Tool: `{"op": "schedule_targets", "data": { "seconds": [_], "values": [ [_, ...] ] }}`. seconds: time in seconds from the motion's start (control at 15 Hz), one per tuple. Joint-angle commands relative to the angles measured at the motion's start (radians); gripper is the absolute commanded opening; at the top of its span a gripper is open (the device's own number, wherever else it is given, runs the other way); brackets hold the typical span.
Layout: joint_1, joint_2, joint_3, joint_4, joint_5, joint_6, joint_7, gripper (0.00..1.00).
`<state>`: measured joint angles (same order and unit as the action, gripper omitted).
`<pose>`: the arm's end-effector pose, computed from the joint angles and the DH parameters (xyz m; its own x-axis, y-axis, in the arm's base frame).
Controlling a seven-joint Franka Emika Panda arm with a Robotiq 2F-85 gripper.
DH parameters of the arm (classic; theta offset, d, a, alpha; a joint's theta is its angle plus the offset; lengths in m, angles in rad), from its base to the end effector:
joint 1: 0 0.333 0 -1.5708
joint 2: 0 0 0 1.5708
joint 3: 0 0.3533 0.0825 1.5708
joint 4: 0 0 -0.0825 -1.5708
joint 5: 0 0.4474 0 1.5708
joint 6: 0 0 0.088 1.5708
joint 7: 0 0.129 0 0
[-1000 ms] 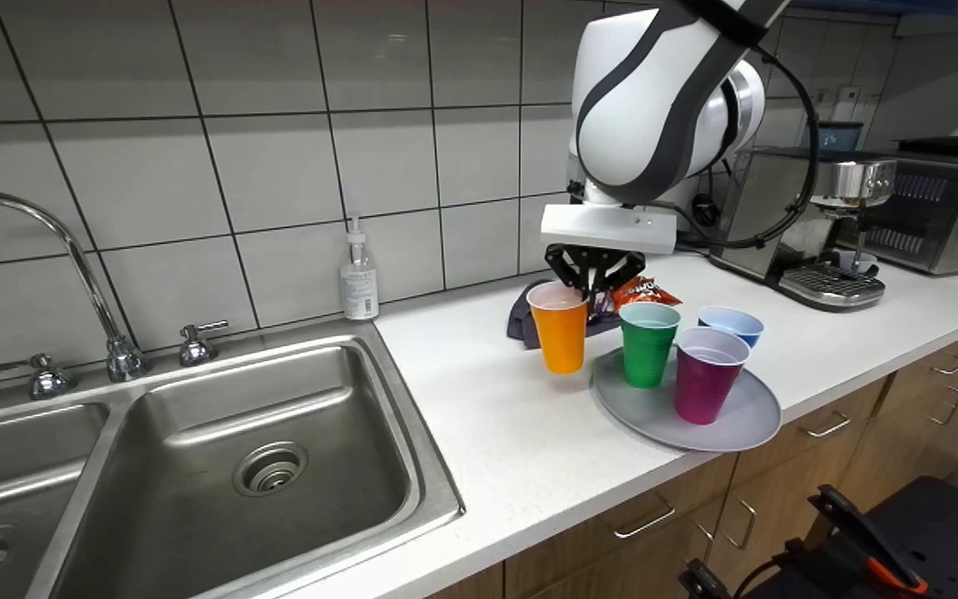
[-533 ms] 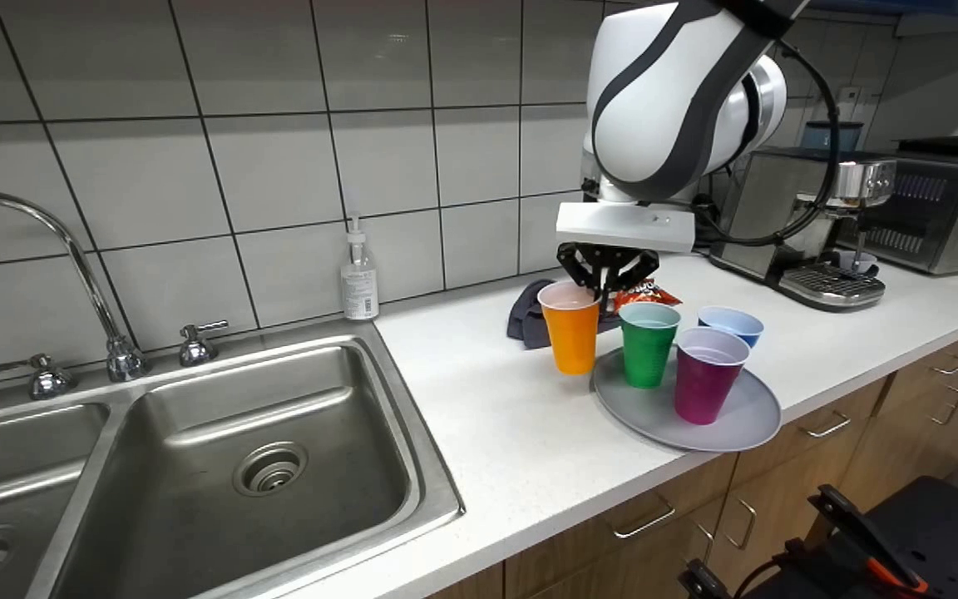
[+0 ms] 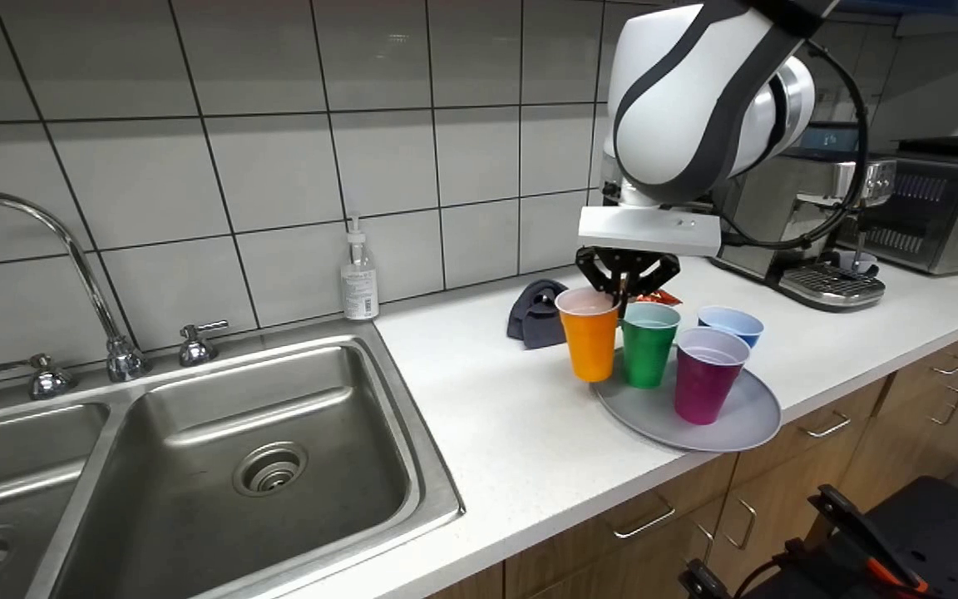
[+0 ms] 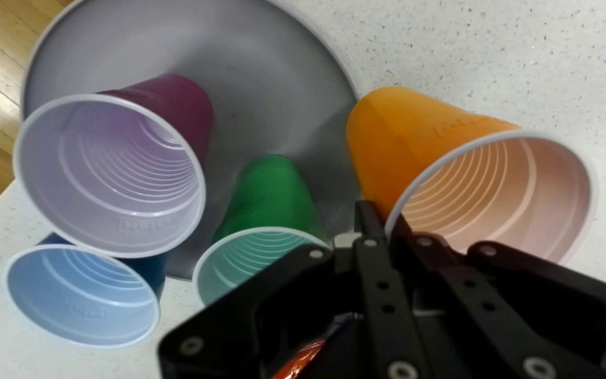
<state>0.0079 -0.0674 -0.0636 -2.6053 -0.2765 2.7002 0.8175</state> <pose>0.4870 -0.0201 0.2559 0.7888 -0.5785 0.2078 -0.5912 -0.8065 -0.0012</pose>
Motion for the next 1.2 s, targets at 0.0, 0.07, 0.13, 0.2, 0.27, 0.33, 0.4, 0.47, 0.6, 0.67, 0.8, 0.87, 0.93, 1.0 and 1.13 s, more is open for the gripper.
{"op": "schedule_targets", "data": {
  "seconds": [0.0, 0.07, 0.13, 0.2, 0.27, 0.33, 0.4, 0.47, 0.6, 0.67, 0.8, 0.87, 0.93, 1.0, 1.13],
  "values": [
    [-0.04, -0.047, 0.02, -0.031, -0.011, -0.012, -0.027, 0.01],
    [-0.044, -0.049, 0.02, -0.035, -0.013, -0.013, -0.03, 0.01],
    [-0.048, -0.051, 0.02, -0.037, -0.015, -0.013, -0.03, 0.01],
    [-0.052, -0.052, 0.02, -0.039, -0.017, -0.014, -0.031, 0.01],
    [-0.056, -0.053, 0.02, -0.041, -0.019, -0.014, -0.03, 0.01],
    [-0.059, -0.053, 0.02, -0.043, -0.02, -0.015, -0.031, 0.01],
    [-0.063, -0.055, 0.02, -0.046, -0.025, -0.015, -0.03, 0.01],
    [-0.067, -0.055, 0.019, -0.048, -0.026, -0.015, -0.03, 0.01],
    [-0.073, -0.057, 0.018, -0.052, -0.029, -0.016, -0.03, 0.01],
    [-0.077, -0.058, 0.017, -0.054, -0.033, -0.015, -0.03, 0.01],
    [-0.082, -0.058, 0.017, -0.057, -0.037, -0.017, -0.029, 0.01],
    [-0.085, -0.058, 0.017, -0.059, -0.041, -0.018, -0.029, 0.01],
    [-0.087, -0.058, 0.016, -0.06, -0.043, -0.019, -0.031, 0.01],
    [-0.09, -0.058, 0.016, -0.062, -0.048, -0.019, -0.03, 0.01],
    [-0.096, -0.058, 0.015, -0.065, -0.056, -0.02, -0.03, 0.01]
  ]
}}
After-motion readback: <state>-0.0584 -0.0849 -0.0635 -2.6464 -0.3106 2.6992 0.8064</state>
